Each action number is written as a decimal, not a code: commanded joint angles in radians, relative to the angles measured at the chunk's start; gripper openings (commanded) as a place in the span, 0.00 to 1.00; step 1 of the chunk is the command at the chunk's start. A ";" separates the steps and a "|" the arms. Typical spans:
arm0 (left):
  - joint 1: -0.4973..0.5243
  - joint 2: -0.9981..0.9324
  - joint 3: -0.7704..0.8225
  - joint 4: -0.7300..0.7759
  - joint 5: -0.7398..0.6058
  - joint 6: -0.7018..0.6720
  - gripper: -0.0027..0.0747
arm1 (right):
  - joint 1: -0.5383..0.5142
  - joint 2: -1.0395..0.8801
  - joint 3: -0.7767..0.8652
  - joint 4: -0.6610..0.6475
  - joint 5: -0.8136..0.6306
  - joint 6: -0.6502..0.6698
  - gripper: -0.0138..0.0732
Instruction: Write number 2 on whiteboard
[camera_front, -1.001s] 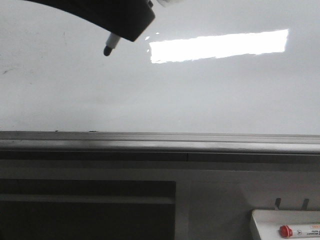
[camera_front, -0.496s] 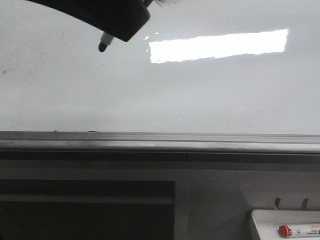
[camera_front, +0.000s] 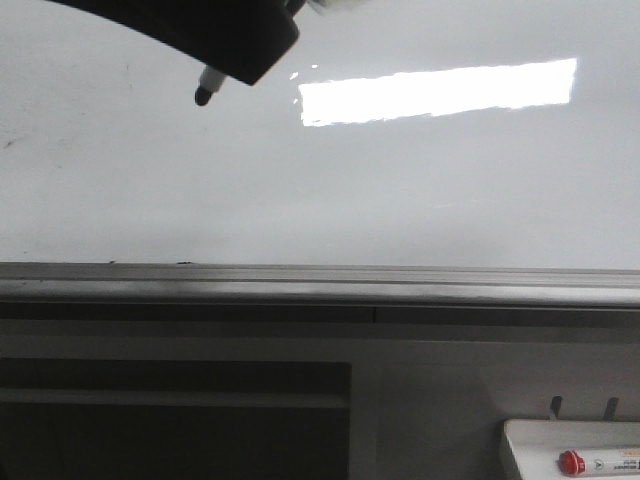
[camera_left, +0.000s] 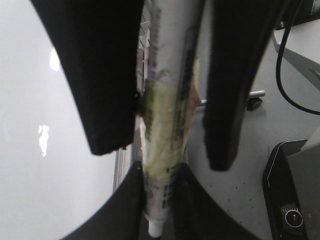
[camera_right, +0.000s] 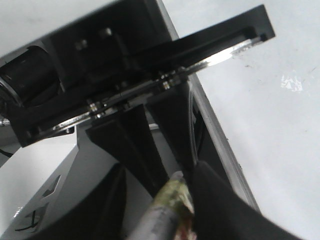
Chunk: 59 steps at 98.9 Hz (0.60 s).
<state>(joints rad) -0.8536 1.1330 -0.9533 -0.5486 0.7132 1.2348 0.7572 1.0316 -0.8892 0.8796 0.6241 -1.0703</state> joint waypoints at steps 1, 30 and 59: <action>-0.006 -0.023 -0.035 -0.033 -0.049 -0.001 0.01 | 0.001 0.001 -0.032 0.039 -0.023 -0.010 0.21; -0.006 -0.023 -0.035 -0.041 -0.093 -0.128 0.25 | 0.001 0.005 -0.034 0.039 0.022 -0.009 0.07; 0.024 -0.142 -0.035 -0.010 -0.094 -0.254 0.64 | 0.001 0.005 -0.095 0.035 -0.199 -0.031 0.07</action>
<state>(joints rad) -0.8463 1.0663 -0.9533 -0.5469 0.6658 1.0279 0.7572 1.0489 -0.9272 0.8733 0.5491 -1.0873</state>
